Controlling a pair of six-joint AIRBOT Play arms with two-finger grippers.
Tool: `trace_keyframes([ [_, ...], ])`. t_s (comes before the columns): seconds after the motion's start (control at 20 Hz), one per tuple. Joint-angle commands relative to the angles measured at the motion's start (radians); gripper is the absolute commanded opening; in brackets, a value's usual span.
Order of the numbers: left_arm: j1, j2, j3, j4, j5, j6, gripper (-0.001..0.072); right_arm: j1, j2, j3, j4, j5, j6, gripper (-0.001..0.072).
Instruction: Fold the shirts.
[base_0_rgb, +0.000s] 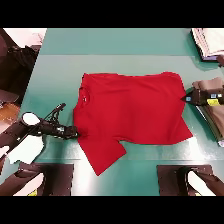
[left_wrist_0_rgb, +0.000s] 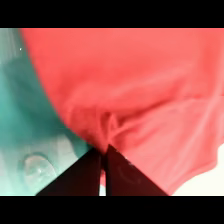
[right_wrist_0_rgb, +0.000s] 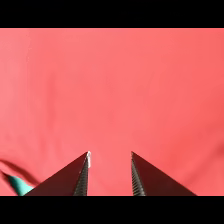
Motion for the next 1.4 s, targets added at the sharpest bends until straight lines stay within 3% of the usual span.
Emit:
trace_keyframes([
  [0.0,-0.015,0.002,0.1,0.017,-0.027,0.003,0.0026,-0.098,0.002,-0.045,-0.169,0.13,0.021,0.0306],
  [0.35,-0.015,0.002,0.354,0.041,-0.014,0.003,0.0027,-0.518,-0.056,-0.368,-0.194,0.032,0.01,0.0327],
  [0.65,-0.015,0.002,0.353,0.052,-0.016,0.003,0.0027,-0.526,-0.2,-0.458,-0.09,-0.036,-0.018,0.0327],
  [0.9,-0.015,0.002,0.353,0.051,-0.015,0.003,0.0027,-0.44,-0.198,-0.457,-0.03,-0.12,-0.018,0.0323],
  [0.95,-0.015,0.002,0.353,0.051,-0.016,0.003,0.0027,-0.419,-0.189,-0.457,-0.031,-0.132,-0.018,0.0295],
  [1.0,-0.015,0.002,0.353,0.051,-0.016,0.002,0.0027,-0.402,-0.175,-0.457,-0.03,-0.143,-0.018,0.0204],
  [1.05,-0.015,0.002,0.353,0.051,-0.016,0.002,0.0027,-0.383,-0.153,-0.457,-0.03,-0.155,-0.018,0.0061],
  [1.1,-0.015,0.002,0.354,0.051,-0.016,0.002,0.0027,-0.368,-0.124,-0.457,-0.028,-0.171,-0.018,0.0016],
  [1.35,-0.01,0.002,0.563,0.062,-0.017,-0.022,0.0026,-0.291,0.07,-0.242,0.061,-0.212,-0.001,0.0015],
])
